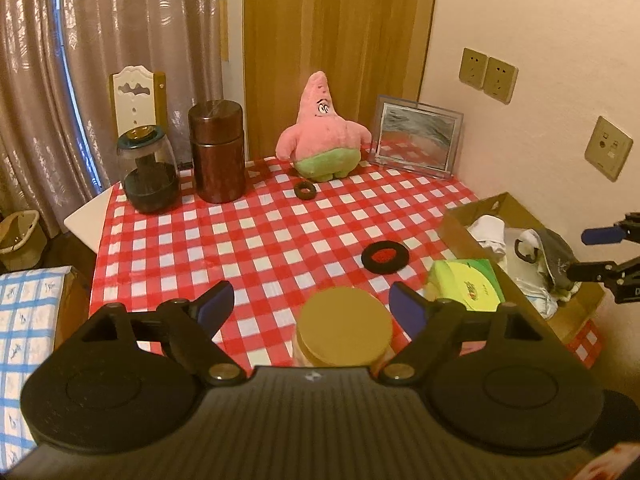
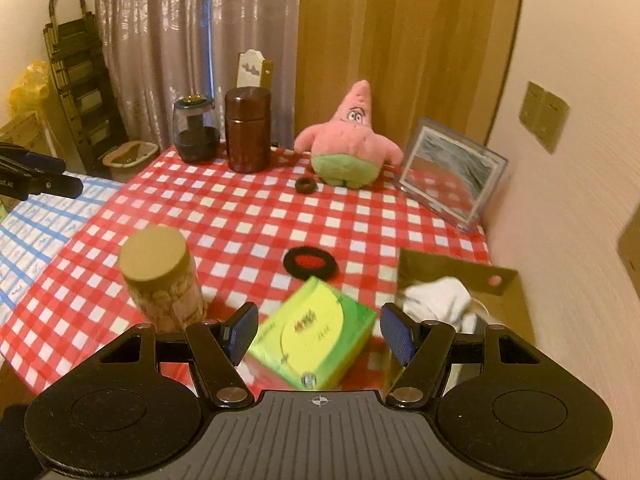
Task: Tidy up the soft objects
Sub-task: 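Reach the left gripper to the brown hair tie and grasp it, then grasp the black round pad with the right gripper while the left gripper holds the hair tie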
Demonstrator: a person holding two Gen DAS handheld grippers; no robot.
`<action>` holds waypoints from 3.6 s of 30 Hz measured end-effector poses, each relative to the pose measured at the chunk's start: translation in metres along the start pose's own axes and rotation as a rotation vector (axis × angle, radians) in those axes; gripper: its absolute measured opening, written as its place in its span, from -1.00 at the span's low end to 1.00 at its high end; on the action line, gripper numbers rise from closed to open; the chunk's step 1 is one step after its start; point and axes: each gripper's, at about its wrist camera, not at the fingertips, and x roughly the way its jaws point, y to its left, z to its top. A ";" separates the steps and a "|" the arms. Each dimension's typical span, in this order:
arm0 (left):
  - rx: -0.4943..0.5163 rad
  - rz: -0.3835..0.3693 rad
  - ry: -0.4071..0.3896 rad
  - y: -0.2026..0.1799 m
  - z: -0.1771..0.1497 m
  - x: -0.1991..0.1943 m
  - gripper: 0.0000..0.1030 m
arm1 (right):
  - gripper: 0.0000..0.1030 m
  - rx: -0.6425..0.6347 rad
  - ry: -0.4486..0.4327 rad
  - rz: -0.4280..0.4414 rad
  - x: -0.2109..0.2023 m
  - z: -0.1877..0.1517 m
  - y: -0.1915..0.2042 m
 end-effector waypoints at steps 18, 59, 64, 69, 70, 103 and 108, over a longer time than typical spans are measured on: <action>0.071 -0.022 0.039 0.025 0.070 0.126 0.61 | 0.31 -0.082 0.072 0.079 0.116 0.056 -0.035; -0.008 -0.012 0.215 0.016 0.128 0.457 0.60 | 0.31 0.395 0.068 0.066 0.362 0.115 -0.152; -0.013 0.013 0.212 0.018 0.127 0.471 0.48 | 0.31 0.411 0.067 0.045 0.370 0.113 -0.159; -0.027 0.009 0.212 0.020 0.125 0.481 0.31 | 0.31 0.410 0.044 0.028 0.372 0.112 -0.162; -0.029 0.007 0.211 0.021 0.125 0.482 0.26 | 0.31 0.409 0.042 0.028 0.373 0.112 -0.163; 0.018 -0.037 0.209 0.044 0.112 0.346 -0.69 | 0.31 0.107 0.206 0.170 0.321 0.093 -0.101; 0.083 -0.068 0.209 0.041 0.105 0.296 -0.69 | 0.31 0.011 0.252 0.176 0.301 0.084 -0.084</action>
